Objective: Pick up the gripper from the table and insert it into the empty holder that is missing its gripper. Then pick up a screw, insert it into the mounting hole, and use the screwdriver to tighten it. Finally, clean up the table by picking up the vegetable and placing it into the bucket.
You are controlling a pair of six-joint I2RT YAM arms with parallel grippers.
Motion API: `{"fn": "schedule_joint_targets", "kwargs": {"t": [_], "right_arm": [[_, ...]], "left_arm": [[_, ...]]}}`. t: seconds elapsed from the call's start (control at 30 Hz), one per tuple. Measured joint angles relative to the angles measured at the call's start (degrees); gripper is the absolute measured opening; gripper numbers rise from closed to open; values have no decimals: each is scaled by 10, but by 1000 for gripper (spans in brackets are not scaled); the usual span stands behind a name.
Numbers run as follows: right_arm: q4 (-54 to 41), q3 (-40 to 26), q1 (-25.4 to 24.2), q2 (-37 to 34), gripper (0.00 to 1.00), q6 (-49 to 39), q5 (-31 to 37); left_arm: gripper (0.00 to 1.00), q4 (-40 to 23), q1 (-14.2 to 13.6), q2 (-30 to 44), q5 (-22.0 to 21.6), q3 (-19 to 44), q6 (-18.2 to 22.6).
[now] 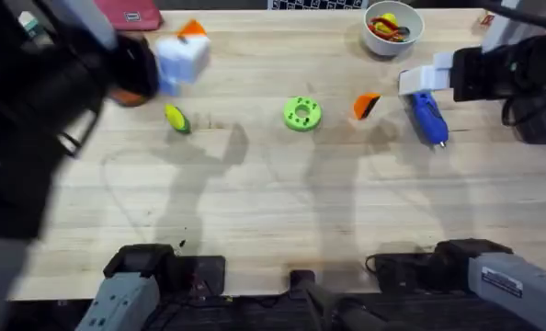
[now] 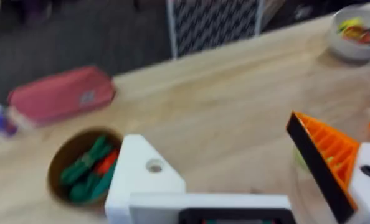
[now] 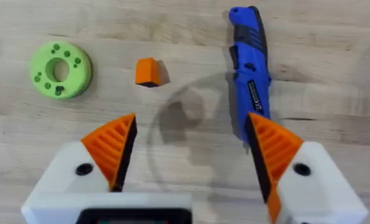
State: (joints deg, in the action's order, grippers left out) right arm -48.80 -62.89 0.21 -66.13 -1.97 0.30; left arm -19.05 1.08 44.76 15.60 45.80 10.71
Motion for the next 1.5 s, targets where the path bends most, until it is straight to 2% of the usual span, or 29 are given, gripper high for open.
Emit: {"fn": "schedule_joint_targets", "kwargs": {"t": [0.13, 0.3, 0.5, 0.6, 0.77, 0.87, 1.1, 1.2, 1.5], "right_arm": [[0, 0, 0, 0, 993, 0, 0], [0, 0, 0, 0, 994, 0, 0], [0, 0, 0, 0, 993, 0, 0], [0, 0, 0, 0, 993, 0, 0], [0, 0, 0, 0, 994, 0, 0], [0, 0, 0, 0, 994, 0, 0], [0, 0, 0, 0, 994, 0, 0], [0, 0, 0, 0, 993, 0, 0], [0, 0, 0, 0, 994, 0, 0]], "left_arm": [[985, 135, -20, -77, 45, -137, 2], [985, 199, -46, -178, 89, -255, 1], [986, 220, -49, -306, 113, -332, -16], [985, 242, -49, -347, 119, -362, -22], [985, 297, -39, -374, 128, -411, -61], [985, 333, -24, -378, 155, -441, -79], [985, 327, -11, -413, 250, -454, -95], [985, 299, -12, -441, 288, -454, -97], [985, 183, -18, -445, 341, -454, -107]]}}
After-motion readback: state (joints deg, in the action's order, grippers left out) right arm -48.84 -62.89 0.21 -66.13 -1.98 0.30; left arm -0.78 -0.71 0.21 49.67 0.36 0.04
